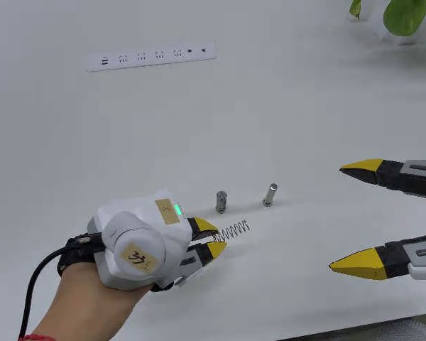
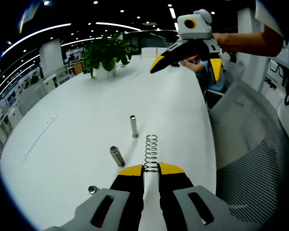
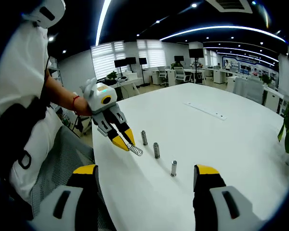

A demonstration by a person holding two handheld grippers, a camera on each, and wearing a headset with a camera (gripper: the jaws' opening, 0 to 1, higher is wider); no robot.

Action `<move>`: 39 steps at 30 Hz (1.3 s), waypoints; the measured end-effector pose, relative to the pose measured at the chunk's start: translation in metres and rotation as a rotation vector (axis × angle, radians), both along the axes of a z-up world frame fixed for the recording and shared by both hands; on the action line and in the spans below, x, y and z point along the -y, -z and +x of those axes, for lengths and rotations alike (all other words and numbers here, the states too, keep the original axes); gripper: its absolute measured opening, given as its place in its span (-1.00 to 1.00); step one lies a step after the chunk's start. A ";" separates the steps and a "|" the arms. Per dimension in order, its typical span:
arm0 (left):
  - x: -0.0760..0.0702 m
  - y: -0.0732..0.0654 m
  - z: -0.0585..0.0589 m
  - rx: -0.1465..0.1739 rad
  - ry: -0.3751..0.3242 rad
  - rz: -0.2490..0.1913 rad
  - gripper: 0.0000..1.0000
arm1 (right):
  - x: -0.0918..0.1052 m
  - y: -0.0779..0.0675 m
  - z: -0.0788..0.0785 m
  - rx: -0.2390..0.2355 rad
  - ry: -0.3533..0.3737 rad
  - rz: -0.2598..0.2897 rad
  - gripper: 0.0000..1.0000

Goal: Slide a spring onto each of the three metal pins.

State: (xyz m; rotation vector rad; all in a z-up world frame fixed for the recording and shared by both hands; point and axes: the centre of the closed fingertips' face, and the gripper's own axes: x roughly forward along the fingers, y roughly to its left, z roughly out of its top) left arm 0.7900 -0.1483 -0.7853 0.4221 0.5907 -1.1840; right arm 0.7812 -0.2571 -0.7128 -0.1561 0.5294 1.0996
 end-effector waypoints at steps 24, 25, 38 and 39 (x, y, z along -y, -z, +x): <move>0.014 -0.117 0.020 0.059 -0.125 -0.376 -0.79 | -0.062 -0.077 0.039 -0.119 0.257 0.504 -0.34; 0.016 -0.120 0.020 0.053 -0.129 -0.397 -0.79 | -0.062 -0.078 0.041 -0.135 0.271 0.528 -0.39; 0.024 -0.135 0.019 0.044 -0.129 -0.462 -0.79 | -0.076 -0.086 0.042 -0.190 0.267 0.597 -0.62; 0.024 -0.136 0.019 0.042 -0.130 -0.466 -0.79 | -0.076 -0.086 0.042 -0.190 0.265 0.597 -0.64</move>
